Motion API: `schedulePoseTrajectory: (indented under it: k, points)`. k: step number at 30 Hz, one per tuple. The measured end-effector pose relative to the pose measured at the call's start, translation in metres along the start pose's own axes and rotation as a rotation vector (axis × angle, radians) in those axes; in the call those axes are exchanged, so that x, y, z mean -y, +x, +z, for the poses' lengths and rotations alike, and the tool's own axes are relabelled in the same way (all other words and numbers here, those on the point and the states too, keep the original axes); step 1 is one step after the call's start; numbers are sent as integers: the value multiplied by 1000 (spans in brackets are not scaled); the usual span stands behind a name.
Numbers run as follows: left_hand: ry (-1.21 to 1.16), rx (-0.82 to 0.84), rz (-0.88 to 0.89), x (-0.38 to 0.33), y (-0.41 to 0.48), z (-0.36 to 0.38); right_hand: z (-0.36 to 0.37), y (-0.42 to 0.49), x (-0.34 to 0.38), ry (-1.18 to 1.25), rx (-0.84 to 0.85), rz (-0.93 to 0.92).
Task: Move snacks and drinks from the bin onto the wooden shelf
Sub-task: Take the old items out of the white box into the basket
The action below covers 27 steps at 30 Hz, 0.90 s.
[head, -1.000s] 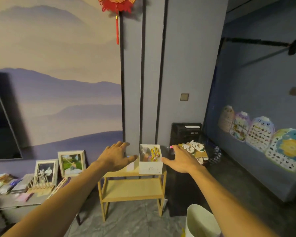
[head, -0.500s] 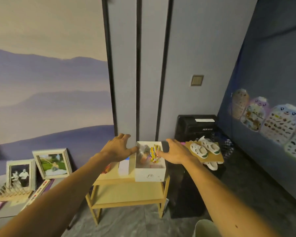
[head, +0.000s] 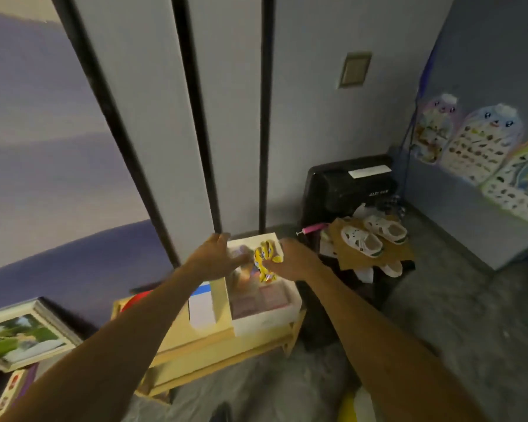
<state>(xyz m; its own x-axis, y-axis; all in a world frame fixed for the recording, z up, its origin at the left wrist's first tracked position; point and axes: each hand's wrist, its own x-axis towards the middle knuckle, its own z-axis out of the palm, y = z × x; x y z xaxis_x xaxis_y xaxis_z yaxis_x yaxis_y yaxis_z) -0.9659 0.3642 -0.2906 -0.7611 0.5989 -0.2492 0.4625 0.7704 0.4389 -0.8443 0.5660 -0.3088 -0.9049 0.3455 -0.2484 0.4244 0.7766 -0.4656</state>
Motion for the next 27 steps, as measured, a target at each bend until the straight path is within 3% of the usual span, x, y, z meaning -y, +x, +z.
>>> schedulePoseTrajectory:
  k: [6, 10, 15, 18, 24, 27]
  points:
    - [36, 195, 67, 23, 94, 46, 63, 92, -25, 35, 47, 63]
    - [50, 244, -2, 41, 162, 95, 107, 157, -48, -4, 52, 66]
    - [56, 211, -67, 60, 215, 157, 177, 221, -83, -29, 64, 18]
    - [65, 199, -109, 85, 227, 191, 210, 236, -95, -115, -16, 41]
    - [272, 107, -86, 94, 225, 232, 225, 234, -104, -20, -19, 153]
    - [260, 57, -106, 103, 232, 243, 225, 241, -112, 56, -7, 130]
